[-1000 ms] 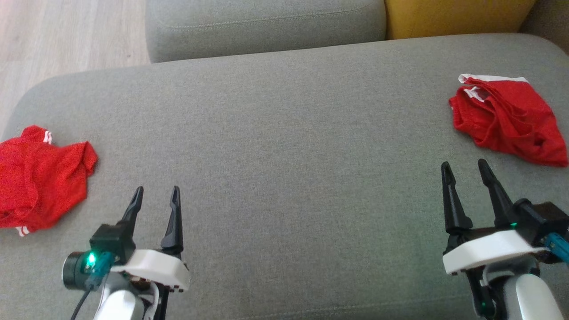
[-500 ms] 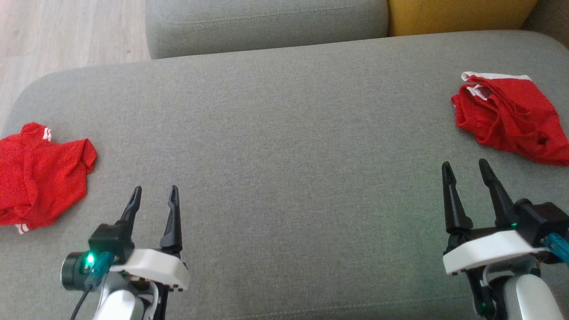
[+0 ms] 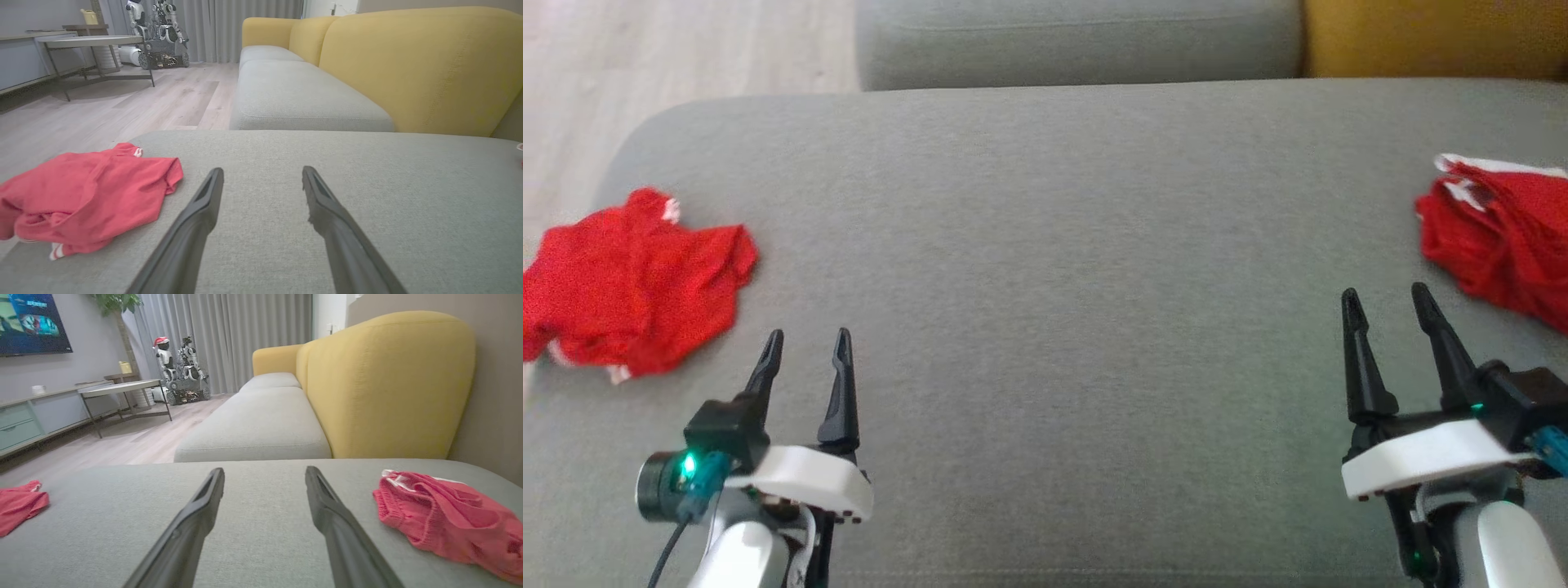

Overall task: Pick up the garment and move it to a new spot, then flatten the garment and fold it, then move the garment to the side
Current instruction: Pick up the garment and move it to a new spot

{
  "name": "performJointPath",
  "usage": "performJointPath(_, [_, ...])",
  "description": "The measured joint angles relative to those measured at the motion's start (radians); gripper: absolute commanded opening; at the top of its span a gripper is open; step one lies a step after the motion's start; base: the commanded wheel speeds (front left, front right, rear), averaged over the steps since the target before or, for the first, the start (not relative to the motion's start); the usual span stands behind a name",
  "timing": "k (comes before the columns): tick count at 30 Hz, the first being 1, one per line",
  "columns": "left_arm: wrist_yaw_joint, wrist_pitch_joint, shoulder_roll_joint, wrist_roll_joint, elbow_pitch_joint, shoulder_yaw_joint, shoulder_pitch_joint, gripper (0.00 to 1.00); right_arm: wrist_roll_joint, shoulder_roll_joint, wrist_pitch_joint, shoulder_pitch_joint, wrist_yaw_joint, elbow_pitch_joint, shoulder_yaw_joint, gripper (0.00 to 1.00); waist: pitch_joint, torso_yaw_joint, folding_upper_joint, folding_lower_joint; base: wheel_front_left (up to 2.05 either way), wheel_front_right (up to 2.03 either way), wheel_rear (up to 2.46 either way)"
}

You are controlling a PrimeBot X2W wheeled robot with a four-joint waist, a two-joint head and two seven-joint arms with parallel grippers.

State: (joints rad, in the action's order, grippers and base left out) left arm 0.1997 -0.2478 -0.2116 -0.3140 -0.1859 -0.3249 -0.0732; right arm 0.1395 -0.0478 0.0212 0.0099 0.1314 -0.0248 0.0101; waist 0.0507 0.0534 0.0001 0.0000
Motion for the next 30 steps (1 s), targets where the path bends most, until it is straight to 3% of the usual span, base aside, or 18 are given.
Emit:
performJointPath(17, [0.013,0.000,0.001,-0.014,-0.002,0.017,0.002,1.00,-0.035,0.000,-0.027,0.006,0.000,-0.053,-0.061,1.00,-0.011,0.241,0.0000,0.0000,0.00,0.00,0.00])
performJointPath(30, [0.020,-0.001,0.000,-0.014,-0.001,0.021,0.008,1.00,-0.037,0.001,-0.039,0.028,0.000,-0.060,-0.070,1.00,-0.018,0.287,0.0000,0.0000,0.00,0.00,0.00])
